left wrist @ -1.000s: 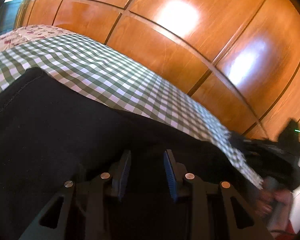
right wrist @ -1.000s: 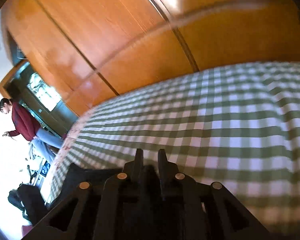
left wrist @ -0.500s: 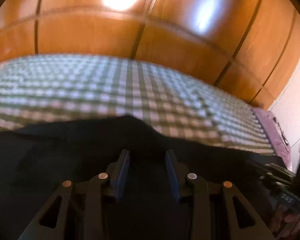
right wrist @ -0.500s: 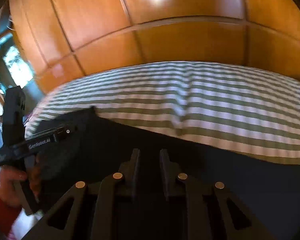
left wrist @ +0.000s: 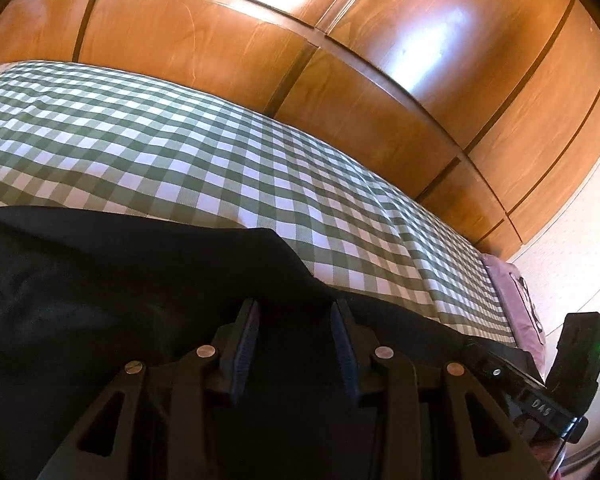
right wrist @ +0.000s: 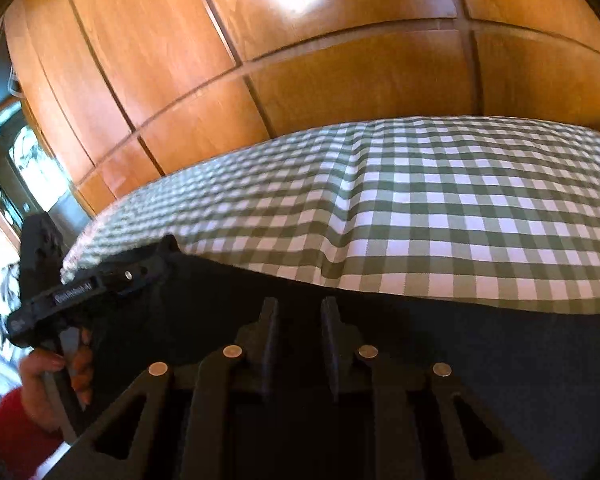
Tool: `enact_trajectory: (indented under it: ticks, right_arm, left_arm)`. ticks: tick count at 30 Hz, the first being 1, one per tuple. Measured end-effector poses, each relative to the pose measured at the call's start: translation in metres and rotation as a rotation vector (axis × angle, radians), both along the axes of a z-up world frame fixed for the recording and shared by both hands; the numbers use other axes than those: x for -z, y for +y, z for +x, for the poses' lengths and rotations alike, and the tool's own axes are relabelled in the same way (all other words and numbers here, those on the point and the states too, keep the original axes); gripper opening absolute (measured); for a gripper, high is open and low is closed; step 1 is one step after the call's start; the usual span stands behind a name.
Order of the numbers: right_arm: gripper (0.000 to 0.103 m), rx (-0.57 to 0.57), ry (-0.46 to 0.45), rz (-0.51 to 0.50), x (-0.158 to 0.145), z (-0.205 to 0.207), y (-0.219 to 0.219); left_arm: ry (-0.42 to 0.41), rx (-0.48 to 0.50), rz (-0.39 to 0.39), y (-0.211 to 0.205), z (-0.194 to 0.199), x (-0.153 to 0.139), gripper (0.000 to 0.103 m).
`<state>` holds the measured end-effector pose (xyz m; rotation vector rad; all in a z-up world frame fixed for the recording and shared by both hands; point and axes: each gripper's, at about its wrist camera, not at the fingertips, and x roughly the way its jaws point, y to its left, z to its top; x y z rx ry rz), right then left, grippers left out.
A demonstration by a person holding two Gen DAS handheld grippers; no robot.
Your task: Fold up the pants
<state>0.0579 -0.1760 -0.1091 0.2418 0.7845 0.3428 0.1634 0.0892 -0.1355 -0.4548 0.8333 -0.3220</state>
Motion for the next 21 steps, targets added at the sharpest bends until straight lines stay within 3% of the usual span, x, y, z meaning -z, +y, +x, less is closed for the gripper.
enact_trajectory:
  ticks: [2,3,4,7,12,15,21]
  right_arm:
    - [0.034,0.029,-0.027,0.016,-0.008,-0.010,-0.005]
    - [0.046,0.047,-0.046,0.020,-0.014,-0.018,-0.009]
    - [0.051,0.061,-0.062,0.021,-0.018,-0.026,-0.013]
    - [0.051,0.099,-0.100,0.014,-0.033,-0.049,-0.028]
    - [0.051,0.252,-0.071,0.047,-0.043,-0.091,-0.086]
    - [0.051,0.398,-0.032,0.061,-0.043,-0.119,-0.131]
    - [0.053,0.683,-0.015,0.119,-0.040,-0.184,-0.211]
  left_arm:
    - [-0.003,-0.002,-0.005,0.000,-0.001,0.000,0.038]
    - [-0.005,-0.005,-0.015,0.001,-0.003,0.000,0.038]
    - [-0.009,-0.010,-0.030,0.003,-0.006,0.000,0.038]
    - [-0.022,-0.015,-0.060,0.006,-0.013,0.000,0.043]
    - [-0.075,0.016,-0.010,-0.005,-0.027,-0.007,0.068]
    - [-0.081,0.011,0.034,-0.010,-0.030,-0.009,0.069]
    - [-0.081,0.000,0.022,-0.006,-0.031,-0.008,0.069]
